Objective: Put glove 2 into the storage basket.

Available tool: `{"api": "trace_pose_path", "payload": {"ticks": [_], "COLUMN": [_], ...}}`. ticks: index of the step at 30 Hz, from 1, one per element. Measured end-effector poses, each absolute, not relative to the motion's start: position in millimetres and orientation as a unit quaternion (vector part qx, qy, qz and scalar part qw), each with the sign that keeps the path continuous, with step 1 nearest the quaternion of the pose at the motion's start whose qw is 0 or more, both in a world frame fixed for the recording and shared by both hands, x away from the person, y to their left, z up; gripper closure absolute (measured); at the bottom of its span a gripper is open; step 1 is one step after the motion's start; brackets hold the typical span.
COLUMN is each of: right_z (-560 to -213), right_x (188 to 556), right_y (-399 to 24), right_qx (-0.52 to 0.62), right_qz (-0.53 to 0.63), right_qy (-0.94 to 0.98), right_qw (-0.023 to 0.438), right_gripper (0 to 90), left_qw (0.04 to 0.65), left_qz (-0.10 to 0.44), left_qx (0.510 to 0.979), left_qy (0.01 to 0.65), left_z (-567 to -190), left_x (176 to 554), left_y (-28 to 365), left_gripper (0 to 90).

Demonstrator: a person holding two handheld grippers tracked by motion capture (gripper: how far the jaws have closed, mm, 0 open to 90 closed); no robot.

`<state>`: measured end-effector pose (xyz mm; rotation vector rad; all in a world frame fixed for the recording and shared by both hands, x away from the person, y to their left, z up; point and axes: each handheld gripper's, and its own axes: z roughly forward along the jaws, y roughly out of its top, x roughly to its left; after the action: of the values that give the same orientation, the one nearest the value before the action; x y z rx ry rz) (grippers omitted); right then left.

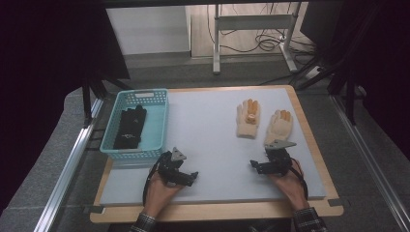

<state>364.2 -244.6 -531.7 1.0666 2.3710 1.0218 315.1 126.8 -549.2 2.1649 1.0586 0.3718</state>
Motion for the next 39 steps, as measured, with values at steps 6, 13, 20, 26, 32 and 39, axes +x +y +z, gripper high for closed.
{"api": "trace_pose_path", "payload": {"ticks": [6,13,20,26,32,39], "right_z": [-527,-514,-494,-480,-475,-480], "right_x": [365,365,375,390,418,448], "right_y": [-252,-267,-286,-303,-312,-314], "right_qx": [0.383,0.392,0.4,0.415,0.42,0.43], "right_qz": [0.366,0.367,0.366,0.366,0.342,0.329], "right_qy": [0.833,0.826,0.825,0.813,0.815,0.808], "right_qw": [0.16,0.169,0.161,0.182,0.207,0.231], "right_gripper": [20.1,24.0,31.8,36.8,41.2,34.7], "left_qw": [0.344,0.344,0.345,0.345,0.345,0.343], "left_qz": [0.143,0.143,0.143,0.143,0.143,0.143], "left_qx": [0.834,0.834,0.833,0.833,0.833,0.835], "left_qy": [0.407,0.408,0.407,0.407,0.407,0.406], "left_z": [-549,-549,-549,-549,-549,-549], "left_x": [315,315,315,315,315,315], "left_y": [127,127,127,127,127,127], "left_gripper": [0.0,0.0,0.0,0.0,0.0,0.0]}}
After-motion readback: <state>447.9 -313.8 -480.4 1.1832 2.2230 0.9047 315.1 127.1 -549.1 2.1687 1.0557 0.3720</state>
